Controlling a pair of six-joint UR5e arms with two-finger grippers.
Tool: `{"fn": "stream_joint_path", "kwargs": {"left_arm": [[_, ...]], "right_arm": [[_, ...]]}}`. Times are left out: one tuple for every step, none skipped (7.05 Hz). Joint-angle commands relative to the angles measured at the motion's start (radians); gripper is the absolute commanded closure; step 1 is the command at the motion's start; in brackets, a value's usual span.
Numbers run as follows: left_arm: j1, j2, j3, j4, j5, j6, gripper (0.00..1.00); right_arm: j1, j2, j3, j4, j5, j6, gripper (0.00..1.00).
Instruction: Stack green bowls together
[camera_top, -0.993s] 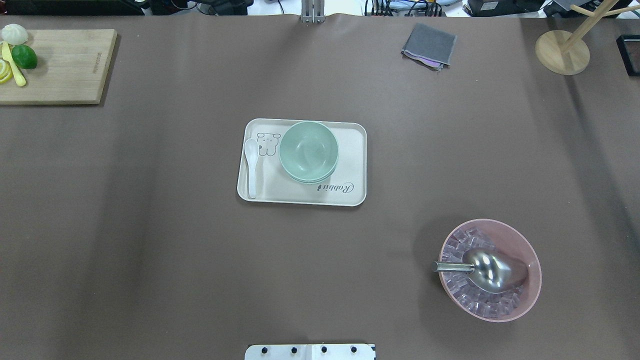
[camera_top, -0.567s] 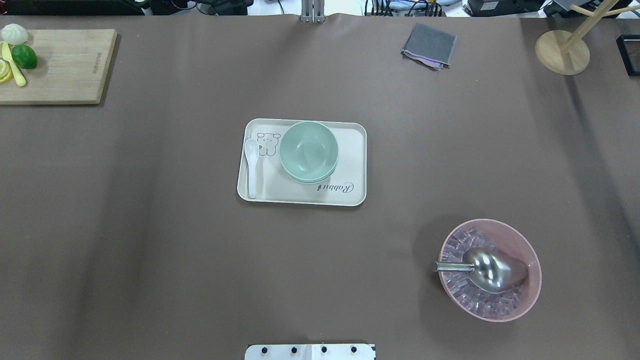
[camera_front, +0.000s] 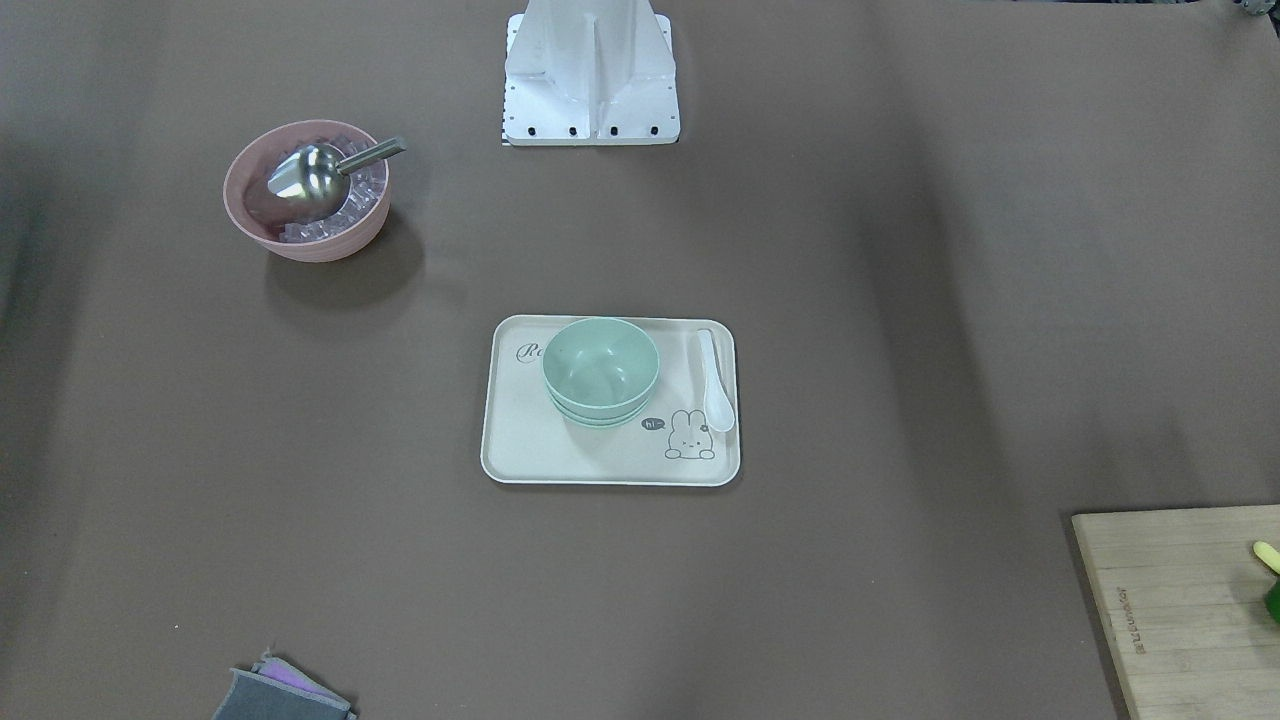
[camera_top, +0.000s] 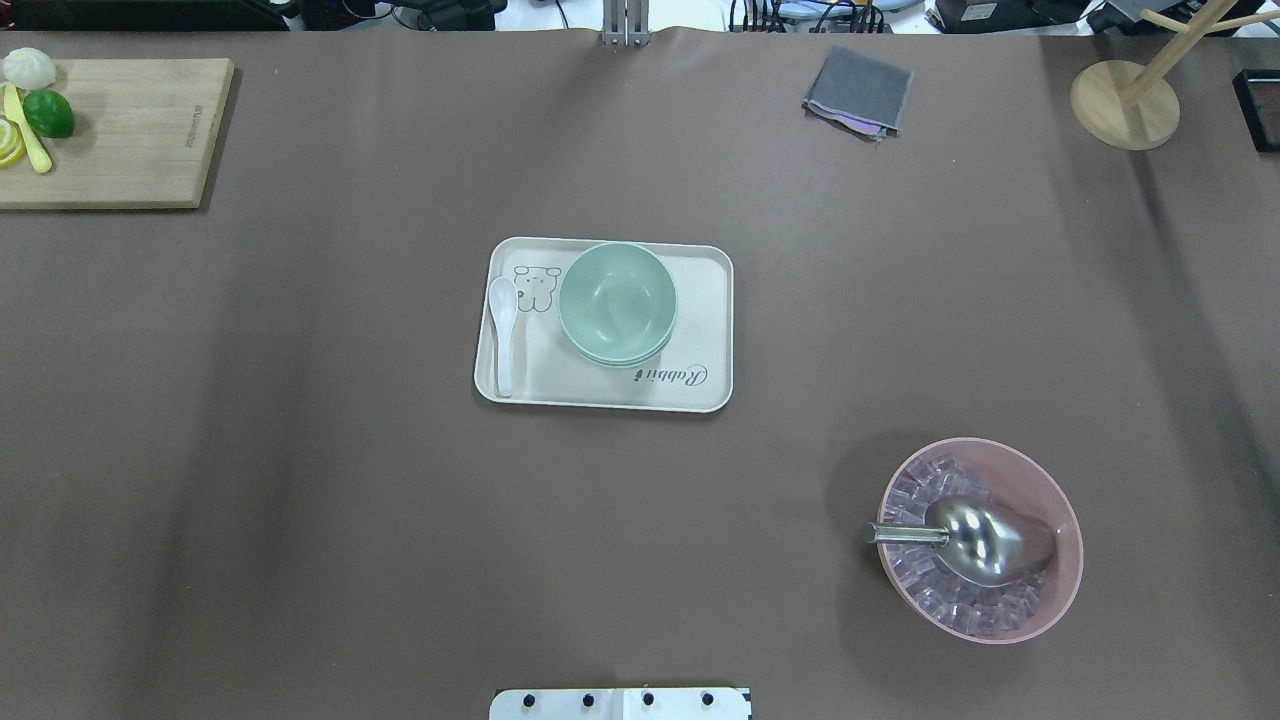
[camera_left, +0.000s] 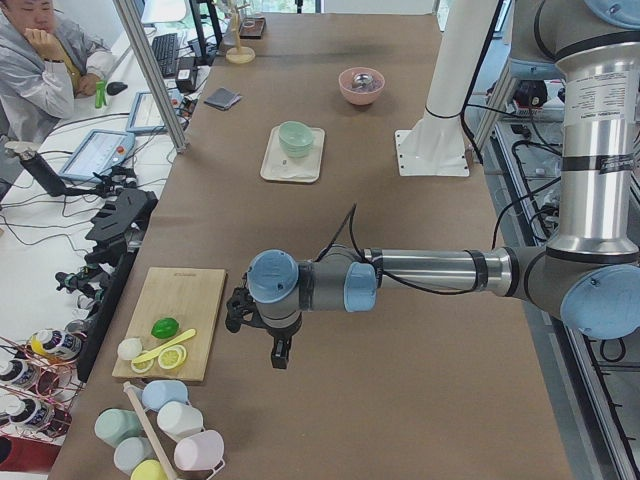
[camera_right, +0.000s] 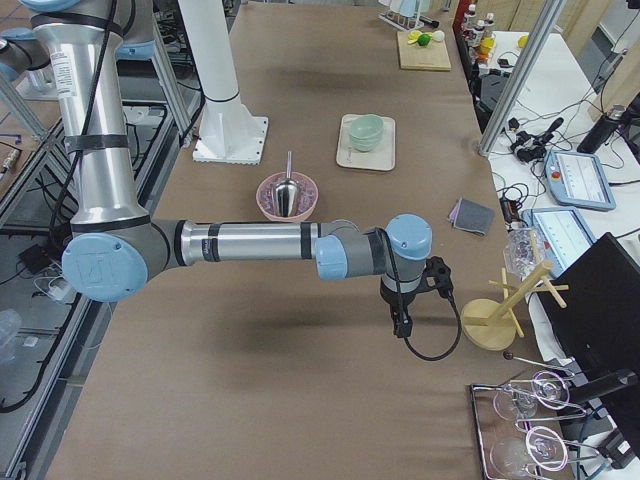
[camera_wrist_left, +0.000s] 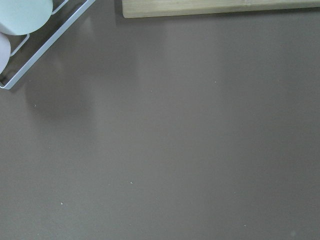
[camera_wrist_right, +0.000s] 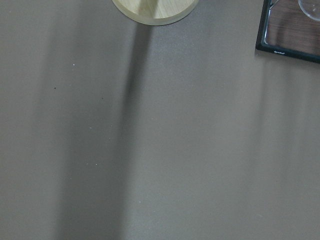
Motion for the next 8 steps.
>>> {"fn": "stream_joint_path", "kwargs": {"left_arm": [[0.001, 0.007, 0.018, -0.001, -0.002, 0.006, 0.02], [0.001, 0.008, 0.018, -0.001, -0.002, 0.006, 0.02], [0.001, 0.008, 0.018, -0.001, -0.002, 0.007, 0.02], [0.001, 0.008, 0.018, 0.0, -0.002, 0.007, 0.02], [0.001, 0.008, 0.017, -0.001, -0.002, 0.007, 0.02], [0.001, 0.007, 0.017, -0.001, -0.002, 0.007, 0.02], [0.001, 0.007, 0.007, -0.001, -0.002, 0.007, 0.02], [0.001, 0.007, -0.002, -0.001, -0.002, 0.007, 0.02]], "right_arm": [[-0.001, 0.003, -0.009, 0.0, -0.001, 0.003, 0.0], [-0.001, 0.0, -0.001, 0.002, 0.002, 0.004, 0.0], [-0.003, 0.001, 0.0, 0.002, 0.002, 0.003, 0.0], [-0.004, 0.001, 0.0, 0.002, 0.0, 0.004, 0.0], [-0.005, 0.001, 0.004, 0.002, 0.0, 0.004, 0.0], [-0.005, 0.001, 0.002, 0.002, 0.0, 0.004, 0.0], [-0.005, 0.001, 0.004, 0.002, -0.001, 0.004, 0.0], [-0.003, 0.0, 0.005, 0.002, -0.001, 0.004, 0.0]]}}
